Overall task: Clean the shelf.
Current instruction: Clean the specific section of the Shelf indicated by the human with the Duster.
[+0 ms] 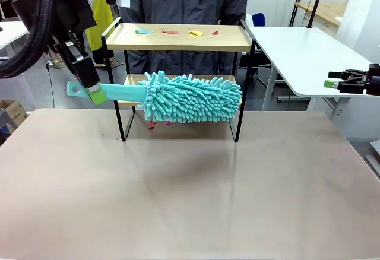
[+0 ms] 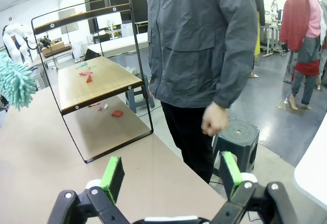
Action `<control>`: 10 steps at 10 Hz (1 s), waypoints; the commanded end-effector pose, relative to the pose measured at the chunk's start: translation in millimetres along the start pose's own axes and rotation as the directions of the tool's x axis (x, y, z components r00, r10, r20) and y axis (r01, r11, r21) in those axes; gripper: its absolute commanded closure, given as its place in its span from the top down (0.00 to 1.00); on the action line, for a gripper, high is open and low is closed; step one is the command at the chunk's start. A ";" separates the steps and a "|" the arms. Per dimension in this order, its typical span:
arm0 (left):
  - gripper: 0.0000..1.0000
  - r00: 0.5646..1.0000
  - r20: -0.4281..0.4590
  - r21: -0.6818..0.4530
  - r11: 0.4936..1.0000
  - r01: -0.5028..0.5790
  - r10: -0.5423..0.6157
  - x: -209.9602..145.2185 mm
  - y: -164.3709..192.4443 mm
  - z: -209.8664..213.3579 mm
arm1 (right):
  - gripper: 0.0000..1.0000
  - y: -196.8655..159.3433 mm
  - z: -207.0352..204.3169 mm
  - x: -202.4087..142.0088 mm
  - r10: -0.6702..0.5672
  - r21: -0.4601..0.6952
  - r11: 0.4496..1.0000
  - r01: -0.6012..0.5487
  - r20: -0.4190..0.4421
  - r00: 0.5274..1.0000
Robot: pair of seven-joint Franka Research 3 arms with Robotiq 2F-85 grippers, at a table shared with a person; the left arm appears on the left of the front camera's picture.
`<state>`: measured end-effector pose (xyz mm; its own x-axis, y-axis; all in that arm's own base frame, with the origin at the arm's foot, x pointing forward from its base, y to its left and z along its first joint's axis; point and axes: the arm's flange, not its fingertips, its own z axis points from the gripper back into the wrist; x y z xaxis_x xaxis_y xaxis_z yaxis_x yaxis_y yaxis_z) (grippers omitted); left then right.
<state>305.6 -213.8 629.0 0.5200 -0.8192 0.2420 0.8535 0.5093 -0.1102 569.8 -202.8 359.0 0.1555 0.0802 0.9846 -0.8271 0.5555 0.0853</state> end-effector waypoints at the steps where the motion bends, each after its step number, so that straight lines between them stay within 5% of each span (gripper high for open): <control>1: 0.13 1.000 0.002 0.022 1.000 -0.004 0.004 -0.1 -2.6 2.7 | 1.00 0.9 -2.5 2.2 0.004 -0.003 1.000 -0.004 -0.002 1.000; 3: 0.13 1.000 -0.001 0.002 1.000 0.001 -0.001 0.2 -0.6 -0.1 | 1.00 0.9 -2.5 2.2 0.004 -0.003 1.000 -0.004 -0.002 1.000; 7: 0.13 0.950 0.209 -0.045 0.972 -0.229 0.233 29.6 -2.0 -30.8 | 1.00 0.9 -2.5 2.2 0.004 -0.003 1.000 -0.004 -0.002 1.000; 8: 0.13 0.923 0.206 -0.017 0.945 -0.327 0.324 37.0 -1.1 -40.6 | 1.00 0.9 -2.5 2.2 0.004 -0.003 1.000 -0.004 -0.002 1.000; 10: 0.13 0.899 0.252 -0.045 0.932 -0.360 0.359 55.0 -1.4 -58.0 | 1.00 0.9 -2.5 2.2 0.004 -0.003 1.000 -0.004 -0.002 1.000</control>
<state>334.8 -263.9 592.3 0.7589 -0.5243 0.3863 0.6273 0.7478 -0.2174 569.7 -202.9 359.1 0.1555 0.0802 0.9846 -0.8270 0.5557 0.0853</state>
